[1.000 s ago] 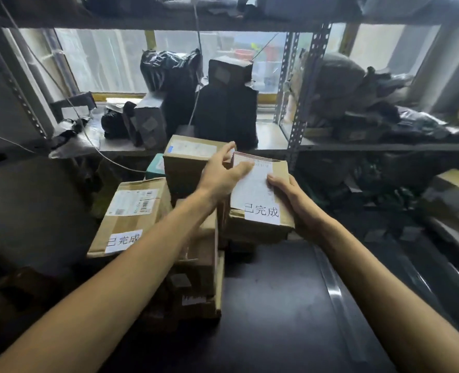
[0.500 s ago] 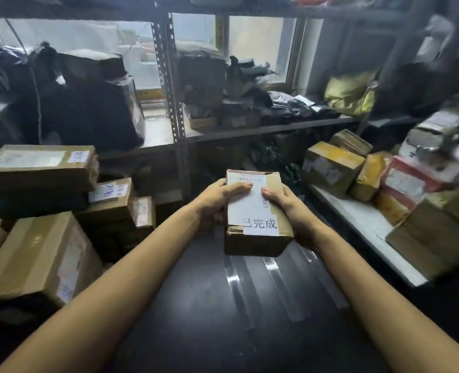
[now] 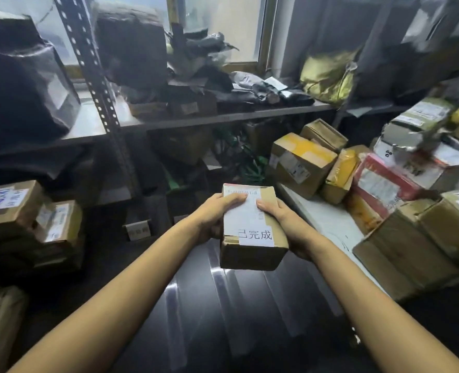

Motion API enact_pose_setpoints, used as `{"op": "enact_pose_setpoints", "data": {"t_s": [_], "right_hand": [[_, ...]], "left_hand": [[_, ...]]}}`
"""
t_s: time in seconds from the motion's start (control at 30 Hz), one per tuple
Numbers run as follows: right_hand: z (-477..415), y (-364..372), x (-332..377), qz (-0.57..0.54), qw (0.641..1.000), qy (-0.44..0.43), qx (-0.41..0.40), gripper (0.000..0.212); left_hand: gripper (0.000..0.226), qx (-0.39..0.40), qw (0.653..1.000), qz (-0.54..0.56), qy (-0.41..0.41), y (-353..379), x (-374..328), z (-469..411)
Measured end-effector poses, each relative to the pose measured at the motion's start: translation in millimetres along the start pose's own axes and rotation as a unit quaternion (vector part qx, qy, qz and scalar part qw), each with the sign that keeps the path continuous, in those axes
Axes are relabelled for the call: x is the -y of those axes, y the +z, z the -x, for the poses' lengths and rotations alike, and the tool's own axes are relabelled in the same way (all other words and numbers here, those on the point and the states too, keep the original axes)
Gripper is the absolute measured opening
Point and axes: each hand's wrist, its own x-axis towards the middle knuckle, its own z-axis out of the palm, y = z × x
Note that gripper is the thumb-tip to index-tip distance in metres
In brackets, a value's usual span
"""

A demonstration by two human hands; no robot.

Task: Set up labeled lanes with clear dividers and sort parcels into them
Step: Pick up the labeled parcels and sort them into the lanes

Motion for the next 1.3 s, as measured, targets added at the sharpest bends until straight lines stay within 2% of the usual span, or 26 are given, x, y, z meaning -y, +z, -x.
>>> {"op": "enact_pose_setpoints", "data": {"t_s": [0.13,0.27,0.37,0.43,0.5,0.57,0.63,0.83,0.97,1.13,1.3], "right_hand": [[-58.1,-26.3,-14.7,0.053,0.995,0.081,-0.005,0.046],[-101.4,-35.0,-27.3,0.173,0.978,0.118,-0.001,0.055],[-126.1,-36.4,-41.8,0.221,0.966,0.131,0.0,0.053],[-139.7,-37.2,-49.7,0.255,0.957,0.141,0.004,0.051],[-154.3,-40.4,-54.5,0.326,0.936,0.134,-0.001,0.049],[-166.4,-41.4,-55.8,0.384,0.915,0.121,0.006,0.048],[-178.7,-40.8,-57.7,0.418,0.901,0.112,0.027,0.047],[-214.7,-38.6,-64.6,0.429,0.89,0.146,0.057,0.053],[-229.6,-35.8,-72.4,0.382,0.901,0.185,0.087,0.088],[-246.5,-31.7,-81.1,0.351,0.91,0.2,0.097,0.086],[-256.7,-22.6,-84.9,0.341,0.909,0.216,0.107,0.083]], "left_hand": [[0.047,-0.056,0.996,0.008,-0.064,4.6,16.6,-58.8],[0.071,-0.127,0.984,-0.041,-0.118,-2.5,38.8,-94.1],[0.065,-0.178,0.962,-0.158,-0.134,-6.6,48.1,-112.1],[0.06,-0.22,0.932,-0.259,-0.126,-8.2,51.3,-122.1],[0.052,-0.223,0.909,-0.328,-0.13,-7.4,53.0,-132.5],[0.048,-0.193,0.906,-0.35,-0.142,-4.4,55.8,-142.5],[0.057,-0.188,0.902,-0.354,-0.161,-1.6,57.9,-153.3],[0.08,-0.188,0.873,-0.411,-0.185,9.2,56.0,-183.2],[0.084,-0.161,0.87,-0.412,-0.218,11.9,62.4,-202.3],[0.08,-0.131,0.863,-0.417,-0.252,4.4,63.8,-220.2],[0.073,-0.143,0.866,-0.415,-0.241,-0.7,75.7,-227.0]]}}
